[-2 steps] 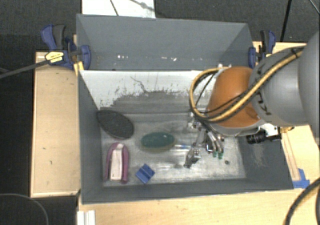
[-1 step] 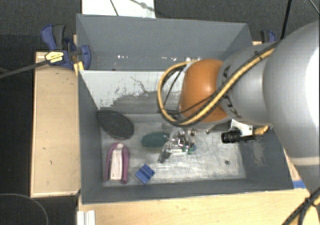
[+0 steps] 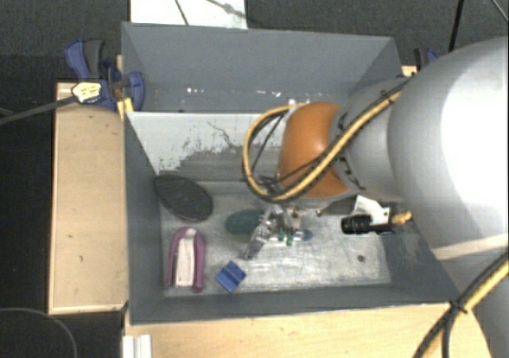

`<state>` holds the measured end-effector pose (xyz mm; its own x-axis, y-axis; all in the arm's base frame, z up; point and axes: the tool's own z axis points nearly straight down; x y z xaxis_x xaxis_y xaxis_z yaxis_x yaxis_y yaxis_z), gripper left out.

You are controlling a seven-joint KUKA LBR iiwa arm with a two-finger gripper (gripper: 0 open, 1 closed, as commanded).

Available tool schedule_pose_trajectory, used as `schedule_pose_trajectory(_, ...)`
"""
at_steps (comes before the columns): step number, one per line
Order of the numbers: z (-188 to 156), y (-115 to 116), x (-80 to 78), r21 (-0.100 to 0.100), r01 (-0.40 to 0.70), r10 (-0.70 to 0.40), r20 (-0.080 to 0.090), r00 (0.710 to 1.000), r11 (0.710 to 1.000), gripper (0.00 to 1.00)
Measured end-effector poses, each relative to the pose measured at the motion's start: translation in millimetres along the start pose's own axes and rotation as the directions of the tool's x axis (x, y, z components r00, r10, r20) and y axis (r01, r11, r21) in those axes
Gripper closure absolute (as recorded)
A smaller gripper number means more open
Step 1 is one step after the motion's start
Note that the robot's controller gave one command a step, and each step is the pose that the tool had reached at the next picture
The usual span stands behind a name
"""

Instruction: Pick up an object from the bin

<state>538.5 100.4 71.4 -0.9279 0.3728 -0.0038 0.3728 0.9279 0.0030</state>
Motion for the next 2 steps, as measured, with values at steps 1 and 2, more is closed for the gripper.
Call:
schedule_pose_trajectory(1,-1.3,0.4,-1.1,0.001,0.004,-0.004,0.0,1.0,1.0,0.0)
schedule_pose_trajectory(2,-3.5,1.4,-2.9,-0.002,0.006,-0.006,0.005,1.0,1.0,1.0)
